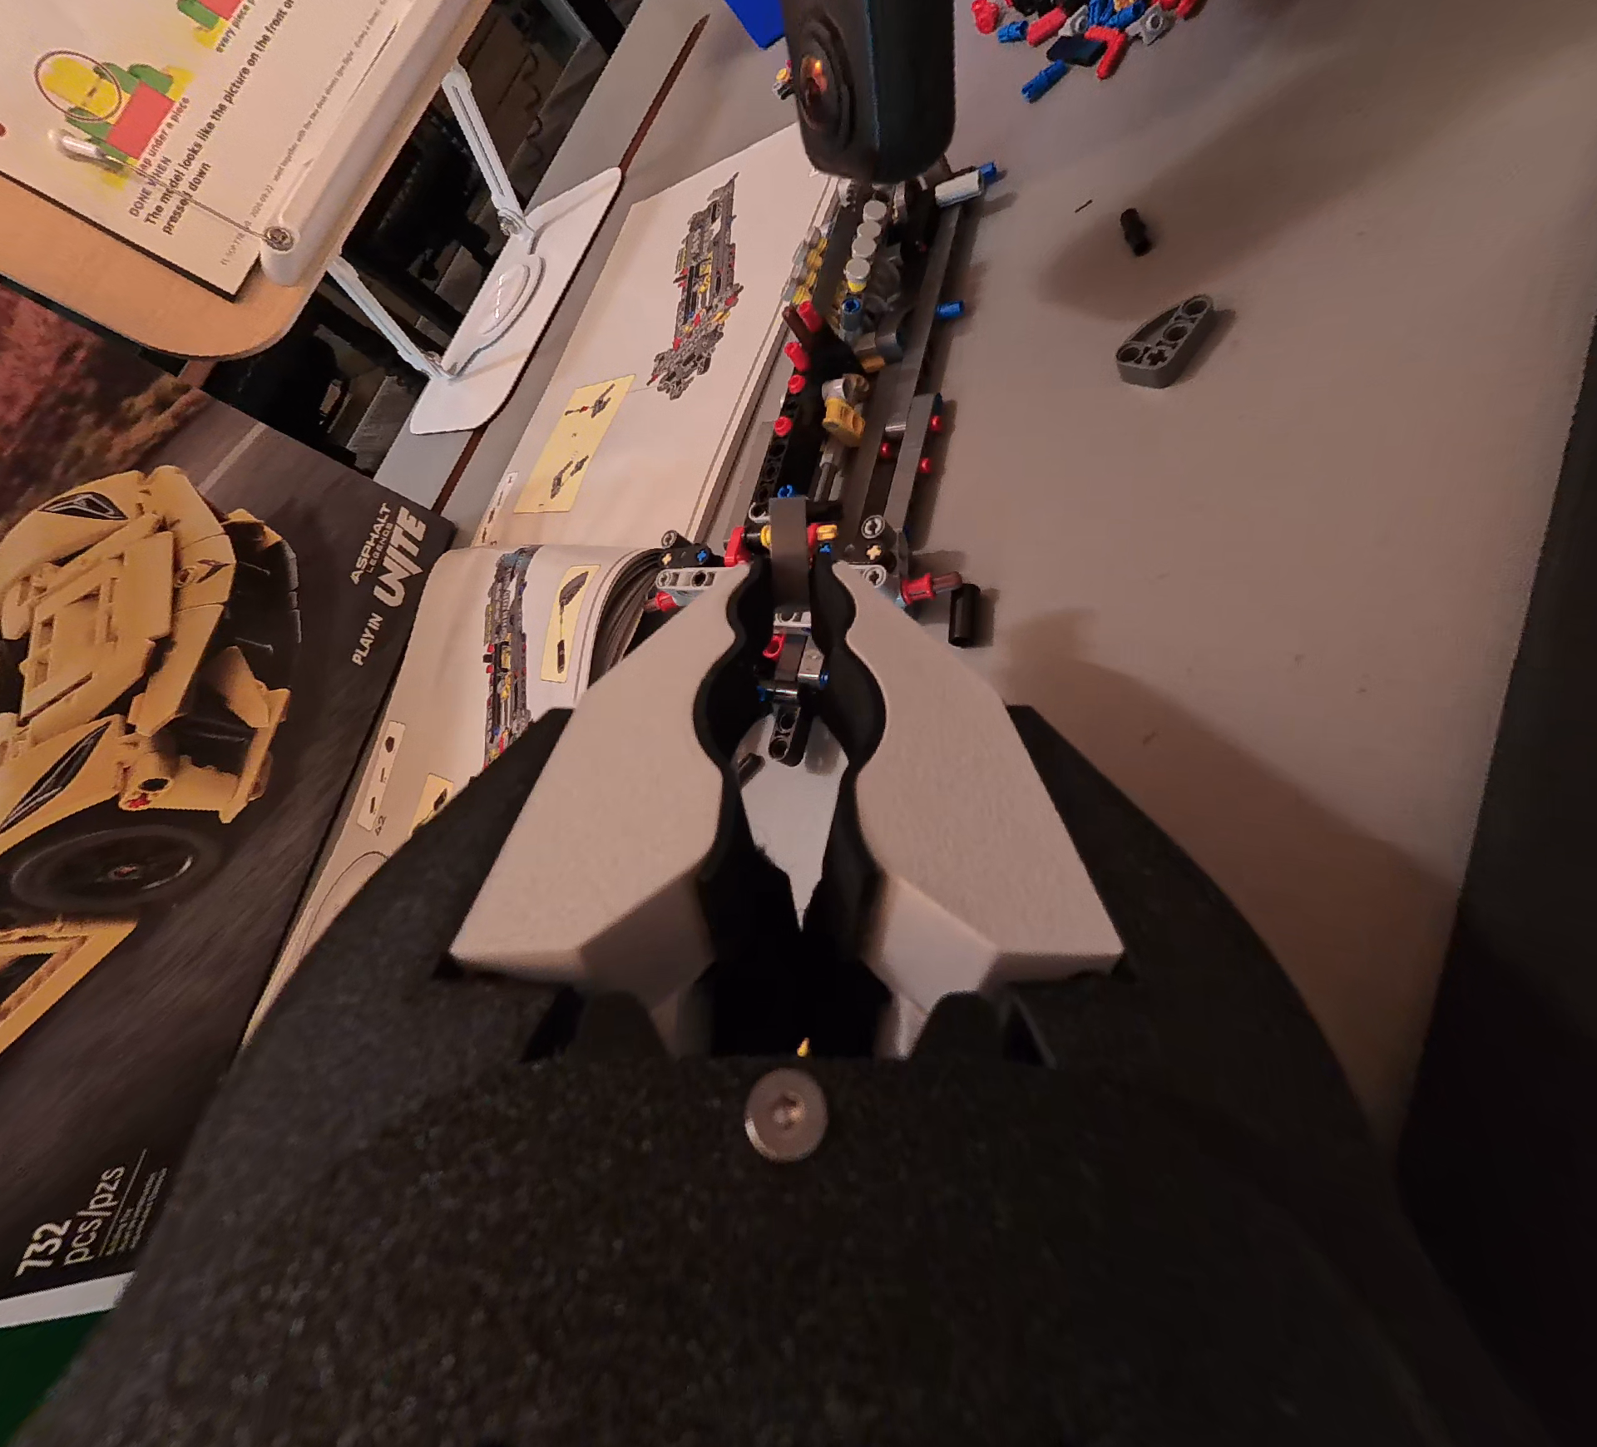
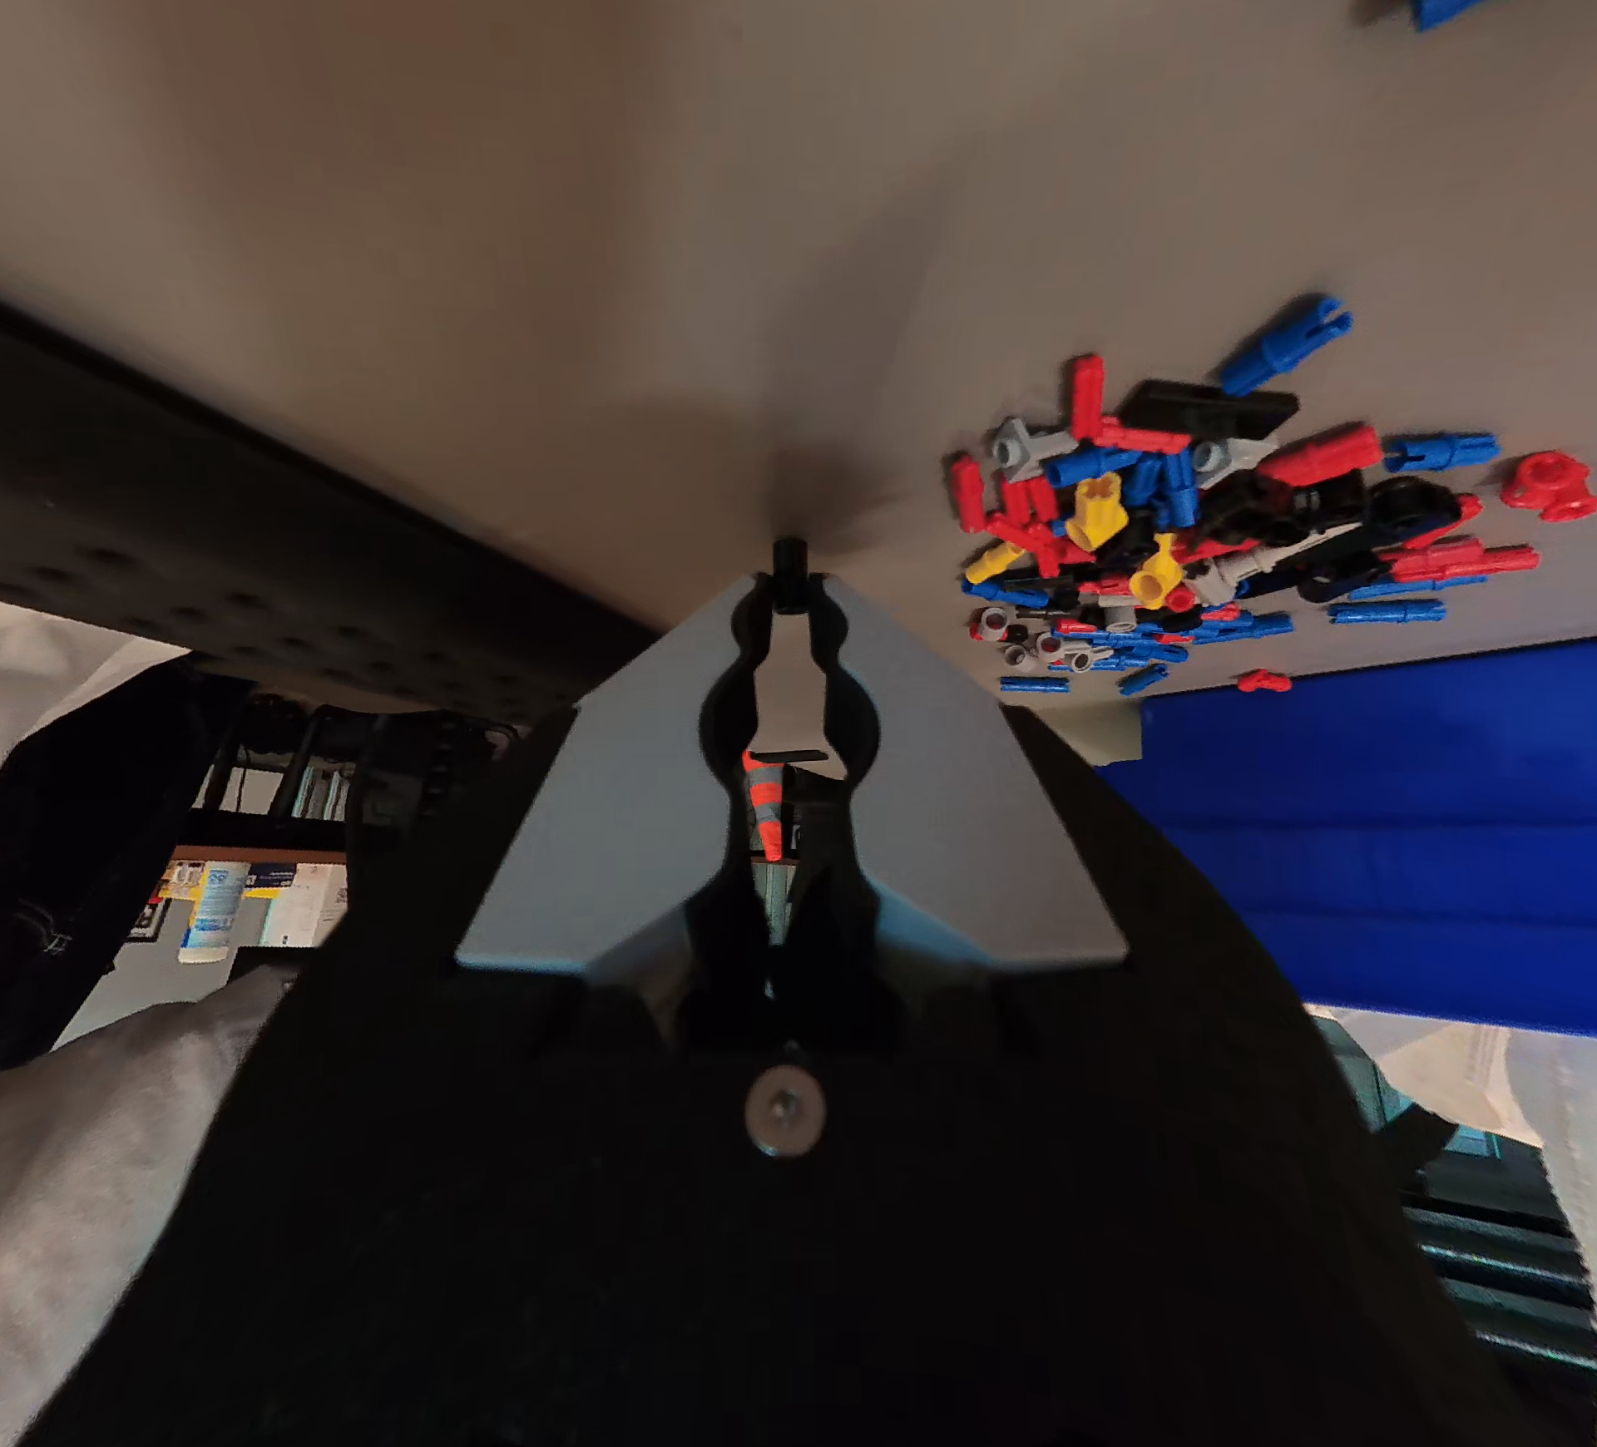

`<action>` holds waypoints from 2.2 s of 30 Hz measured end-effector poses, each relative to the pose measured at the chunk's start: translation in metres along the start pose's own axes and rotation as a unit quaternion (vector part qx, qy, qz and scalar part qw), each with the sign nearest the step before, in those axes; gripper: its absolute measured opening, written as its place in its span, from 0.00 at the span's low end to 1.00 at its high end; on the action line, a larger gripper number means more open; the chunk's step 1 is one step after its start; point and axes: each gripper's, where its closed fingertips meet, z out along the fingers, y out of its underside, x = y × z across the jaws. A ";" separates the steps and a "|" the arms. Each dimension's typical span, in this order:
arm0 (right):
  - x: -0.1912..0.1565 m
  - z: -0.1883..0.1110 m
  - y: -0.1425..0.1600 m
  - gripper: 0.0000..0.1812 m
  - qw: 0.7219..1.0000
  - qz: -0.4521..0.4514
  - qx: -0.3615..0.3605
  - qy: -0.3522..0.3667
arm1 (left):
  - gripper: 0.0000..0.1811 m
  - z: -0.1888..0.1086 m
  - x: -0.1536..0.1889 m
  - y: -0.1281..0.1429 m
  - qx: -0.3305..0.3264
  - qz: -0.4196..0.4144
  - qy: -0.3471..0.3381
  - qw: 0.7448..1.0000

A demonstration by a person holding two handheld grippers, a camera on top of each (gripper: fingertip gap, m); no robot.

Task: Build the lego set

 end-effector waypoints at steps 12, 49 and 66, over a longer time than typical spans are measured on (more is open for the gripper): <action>-0.001 -0.008 -0.008 0.14 0.997 -0.038 0.070 0.011 | 0.03 0.000 0.000 0.002 -0.004 0.007 -0.003 1.000; 0.000 -0.004 -0.005 0.09 0.816 0.237 0.524 -0.058 | 0.04 0.004 0.007 0.009 -0.018 -0.014 0.021 1.000; -0.005 -0.040 -0.012 0.03 0.802 0.156 0.576 0.013 | 0.04 0.001 0.008 0.001 0.004 -0.057 0.046 0.997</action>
